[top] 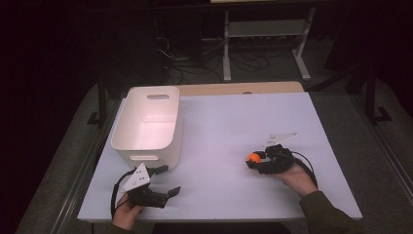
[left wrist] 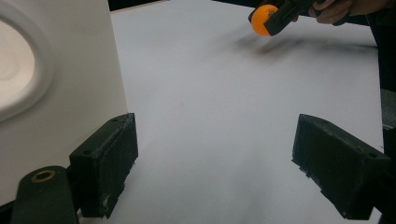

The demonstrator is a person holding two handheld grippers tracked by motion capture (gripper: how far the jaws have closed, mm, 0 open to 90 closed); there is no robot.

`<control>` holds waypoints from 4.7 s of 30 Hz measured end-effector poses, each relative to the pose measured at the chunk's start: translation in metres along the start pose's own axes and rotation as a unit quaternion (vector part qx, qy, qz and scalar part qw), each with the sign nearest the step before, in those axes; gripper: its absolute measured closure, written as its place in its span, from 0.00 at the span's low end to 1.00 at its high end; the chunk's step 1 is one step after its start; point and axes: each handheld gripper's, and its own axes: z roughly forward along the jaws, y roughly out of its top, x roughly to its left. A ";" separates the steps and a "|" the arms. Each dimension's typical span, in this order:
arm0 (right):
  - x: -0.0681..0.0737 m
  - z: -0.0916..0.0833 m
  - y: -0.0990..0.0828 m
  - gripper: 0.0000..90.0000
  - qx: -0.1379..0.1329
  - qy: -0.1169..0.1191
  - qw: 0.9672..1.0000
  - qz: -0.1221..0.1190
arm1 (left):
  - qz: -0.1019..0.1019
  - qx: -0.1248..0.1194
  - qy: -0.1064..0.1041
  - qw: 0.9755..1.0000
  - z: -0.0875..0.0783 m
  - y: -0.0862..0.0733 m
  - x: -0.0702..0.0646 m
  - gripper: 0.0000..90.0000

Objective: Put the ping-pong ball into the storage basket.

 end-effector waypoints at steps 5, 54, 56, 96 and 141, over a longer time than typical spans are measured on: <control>0.001 0.001 0.007 0.55 -0.002 0.002 1.000 -0.001 | 0.000 -0.002 0.000 1.000 -0.001 0.000 0.000 0.16; 0.019 0.025 0.040 0.55 -0.001 0.032 0.999 -0.027 | 0.000 -0.001 -0.001 1.000 -0.001 0.000 0.000 0.16; 0.019 0.026 0.040 0.55 -0.002 0.032 0.999 -0.029 | 0.000 -0.001 -0.001 1.000 -0.001 0.000 0.000 0.16; 0.034 0.042 0.069 0.55 0.000 0.051 0.997 -0.057 | 0.000 0.000 -0.002 1.000 0.000 0.000 0.000 0.16; 0.052 0.053 0.108 0.55 -0.006 0.072 0.994 -0.079 | 0.002 0.000 -0.002 1.000 -0.001 0.000 0.000 0.16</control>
